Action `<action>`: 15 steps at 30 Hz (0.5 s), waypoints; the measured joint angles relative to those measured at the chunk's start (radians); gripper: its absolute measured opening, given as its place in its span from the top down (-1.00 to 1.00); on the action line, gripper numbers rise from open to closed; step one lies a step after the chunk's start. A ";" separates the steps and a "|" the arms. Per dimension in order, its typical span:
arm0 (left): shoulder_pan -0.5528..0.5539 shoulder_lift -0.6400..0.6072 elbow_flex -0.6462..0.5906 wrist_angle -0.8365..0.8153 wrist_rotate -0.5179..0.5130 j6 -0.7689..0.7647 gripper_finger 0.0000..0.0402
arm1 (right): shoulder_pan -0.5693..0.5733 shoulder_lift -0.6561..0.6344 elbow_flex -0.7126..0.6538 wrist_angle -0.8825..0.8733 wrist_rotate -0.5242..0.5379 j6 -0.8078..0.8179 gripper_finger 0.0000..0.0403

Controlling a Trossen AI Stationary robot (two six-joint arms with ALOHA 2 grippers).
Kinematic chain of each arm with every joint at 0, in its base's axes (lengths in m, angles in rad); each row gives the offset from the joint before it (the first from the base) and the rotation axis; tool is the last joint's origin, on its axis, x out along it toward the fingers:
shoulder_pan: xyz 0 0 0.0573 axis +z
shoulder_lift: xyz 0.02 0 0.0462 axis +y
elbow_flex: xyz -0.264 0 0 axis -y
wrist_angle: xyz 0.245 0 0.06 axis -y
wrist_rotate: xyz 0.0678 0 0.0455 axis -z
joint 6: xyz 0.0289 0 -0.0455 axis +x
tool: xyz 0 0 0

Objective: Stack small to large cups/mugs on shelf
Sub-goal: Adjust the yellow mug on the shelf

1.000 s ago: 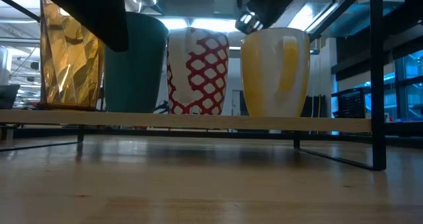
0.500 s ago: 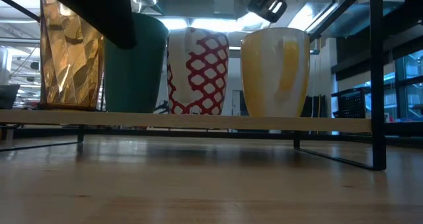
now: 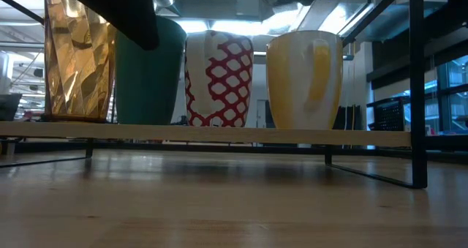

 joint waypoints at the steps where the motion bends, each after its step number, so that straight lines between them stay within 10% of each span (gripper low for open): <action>1: 0.000 0.000 0.000 0.002 -0.003 0.000 1.00 | 0.003 0.002 0.000 -0.001 0.009 0.012 0.95; 15: -0.011 0.000 0.000 0.009 -0.009 0.013 1.00 | -0.012 0.006 -0.121 0.030 0.005 0.063 0.98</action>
